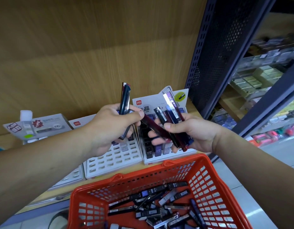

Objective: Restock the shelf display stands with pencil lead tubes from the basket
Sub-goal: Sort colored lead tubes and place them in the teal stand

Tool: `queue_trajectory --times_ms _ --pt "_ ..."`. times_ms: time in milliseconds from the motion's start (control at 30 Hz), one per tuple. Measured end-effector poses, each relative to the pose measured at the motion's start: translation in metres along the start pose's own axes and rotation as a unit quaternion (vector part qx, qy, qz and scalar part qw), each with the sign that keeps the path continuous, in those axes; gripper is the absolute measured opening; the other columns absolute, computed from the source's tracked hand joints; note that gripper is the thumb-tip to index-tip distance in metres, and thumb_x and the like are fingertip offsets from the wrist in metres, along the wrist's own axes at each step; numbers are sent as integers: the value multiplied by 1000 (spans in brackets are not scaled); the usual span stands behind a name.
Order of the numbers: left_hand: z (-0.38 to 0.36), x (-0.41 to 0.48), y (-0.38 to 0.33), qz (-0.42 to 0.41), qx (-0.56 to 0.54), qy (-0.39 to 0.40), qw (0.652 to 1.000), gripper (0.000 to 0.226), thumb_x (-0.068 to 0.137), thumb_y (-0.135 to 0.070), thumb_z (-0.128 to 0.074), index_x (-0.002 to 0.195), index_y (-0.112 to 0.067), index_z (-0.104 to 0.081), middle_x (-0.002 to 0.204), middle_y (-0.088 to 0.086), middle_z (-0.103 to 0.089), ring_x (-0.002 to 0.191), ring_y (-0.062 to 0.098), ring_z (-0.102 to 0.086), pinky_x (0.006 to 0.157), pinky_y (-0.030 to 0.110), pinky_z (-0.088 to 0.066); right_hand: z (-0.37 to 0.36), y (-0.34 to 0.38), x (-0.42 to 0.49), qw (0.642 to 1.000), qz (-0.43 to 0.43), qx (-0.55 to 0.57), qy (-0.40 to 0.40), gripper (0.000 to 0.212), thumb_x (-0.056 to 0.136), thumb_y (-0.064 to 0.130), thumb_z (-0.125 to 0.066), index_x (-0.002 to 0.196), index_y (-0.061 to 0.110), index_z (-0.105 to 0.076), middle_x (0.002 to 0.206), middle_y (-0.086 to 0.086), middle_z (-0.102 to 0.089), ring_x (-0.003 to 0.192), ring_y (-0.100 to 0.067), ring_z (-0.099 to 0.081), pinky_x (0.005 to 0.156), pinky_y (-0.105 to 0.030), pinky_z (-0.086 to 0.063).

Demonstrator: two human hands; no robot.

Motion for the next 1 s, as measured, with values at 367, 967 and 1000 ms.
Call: queue_trajectory --times_ms 367,967,1000 --pt "-2 -1 1 7 -20 3 1000 16 93 -22 -75 106 -12 -72 72 2 -63 49 15 -45 47 25 -23 12 -6 -3 999 6 11 43 40 100 8 -57 139 11 -57 134 -20 -67 123 -41 -65 66 -33 -59" --pt "-13 -7 3 8 7 38 999 14 94 -27 -75 102 -16 -72 75 3 -63 51 16 -47 46 24 -29 2 -15 1 995 -21 14 98 31 96 18 -61 124 8 -69 124 -24 -69 103 -38 -71 80 -45 -59" --pt "-15 -8 3 7 7 40 999 15 94 -27 -74 102 -15 -72 75 3 -63 51 17 -46 47 24 -28 -1 -16 1 994 -25 16 101 29 96 18 -62 121 7 -70 120 -23 -69 100 -37 -70 85 -49 -58"
Point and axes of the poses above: each hand's wrist, its own x-axis towards the middle knuckle, its own z-axis out of the back of the hand, y = z × x, the point moved 5 cm from there along x, towards the middle knuckle
